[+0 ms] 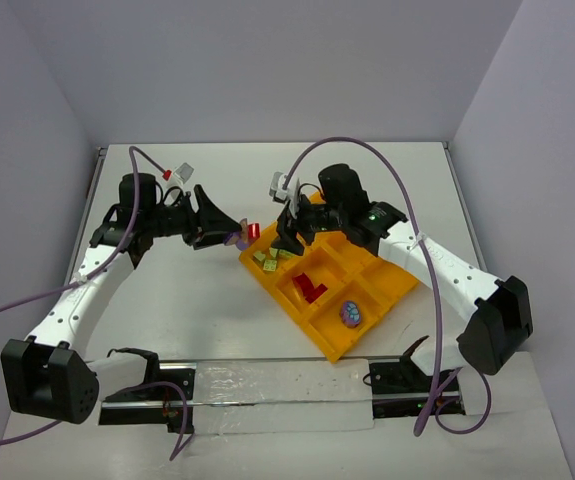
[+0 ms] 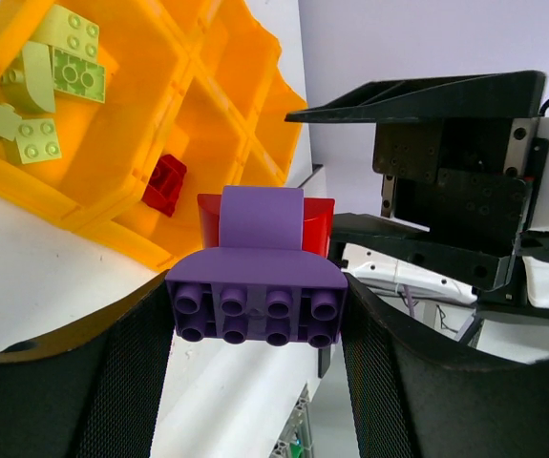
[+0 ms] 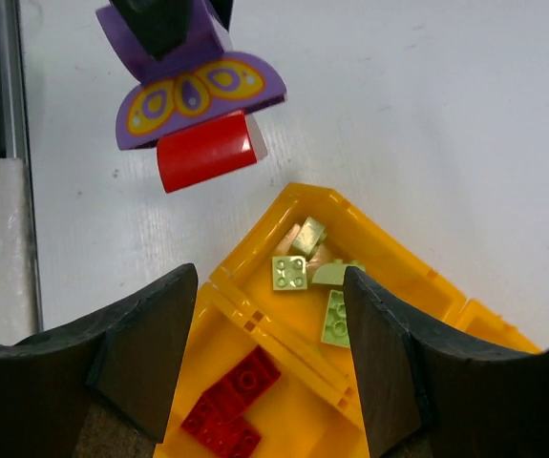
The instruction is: Sort the legos into containers by color
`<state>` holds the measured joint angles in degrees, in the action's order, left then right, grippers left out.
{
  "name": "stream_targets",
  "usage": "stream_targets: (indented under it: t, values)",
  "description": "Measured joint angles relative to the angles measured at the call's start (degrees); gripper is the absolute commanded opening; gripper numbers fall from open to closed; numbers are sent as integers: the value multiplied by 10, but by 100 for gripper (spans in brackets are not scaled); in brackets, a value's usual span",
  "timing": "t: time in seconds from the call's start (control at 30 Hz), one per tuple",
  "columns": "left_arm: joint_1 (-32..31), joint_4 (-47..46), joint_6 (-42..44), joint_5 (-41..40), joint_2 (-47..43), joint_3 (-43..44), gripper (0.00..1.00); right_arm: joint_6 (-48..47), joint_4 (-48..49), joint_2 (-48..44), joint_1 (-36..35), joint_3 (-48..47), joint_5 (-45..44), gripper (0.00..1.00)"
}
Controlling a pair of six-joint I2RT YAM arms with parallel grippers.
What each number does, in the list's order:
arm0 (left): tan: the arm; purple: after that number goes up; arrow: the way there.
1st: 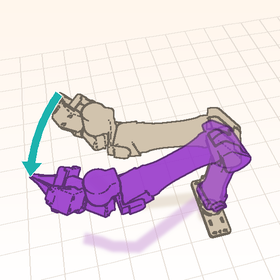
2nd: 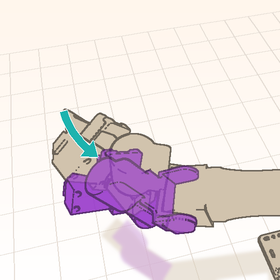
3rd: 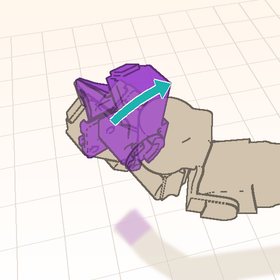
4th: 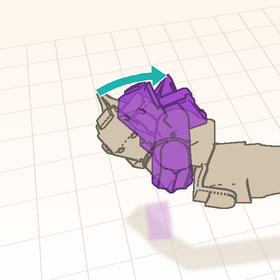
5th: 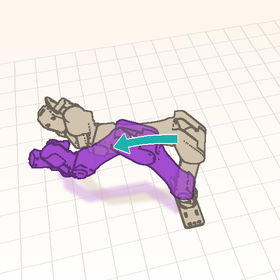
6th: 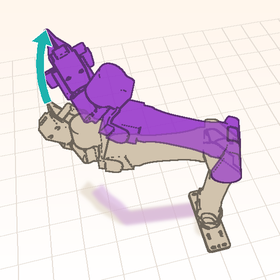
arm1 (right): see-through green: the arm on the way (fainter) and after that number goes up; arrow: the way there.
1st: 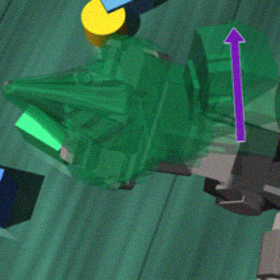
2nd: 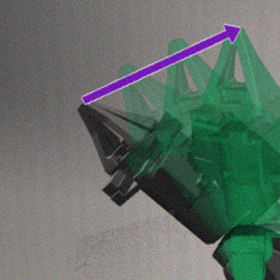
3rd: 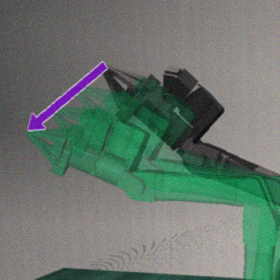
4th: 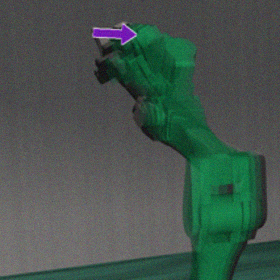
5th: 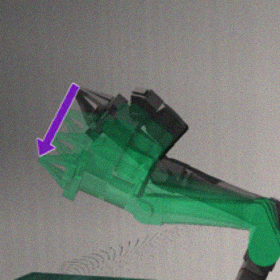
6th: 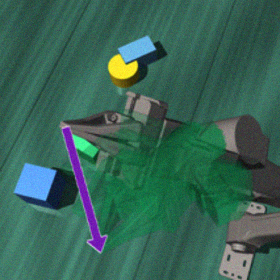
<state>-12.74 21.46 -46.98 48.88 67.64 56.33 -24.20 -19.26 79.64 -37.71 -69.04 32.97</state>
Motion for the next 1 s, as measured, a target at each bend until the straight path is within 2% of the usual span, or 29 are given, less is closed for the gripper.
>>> stream_targets:
  t: [0.43, 1.0]
  values:
    - [5, -7, 9, 23, 2, -15, 0, -66, 2, 50, -23, -59, 46, 69]
    - [5, -11, 11, 26, 2, -17, 0, -80, -20, 86, -68, -78, 52, 65]
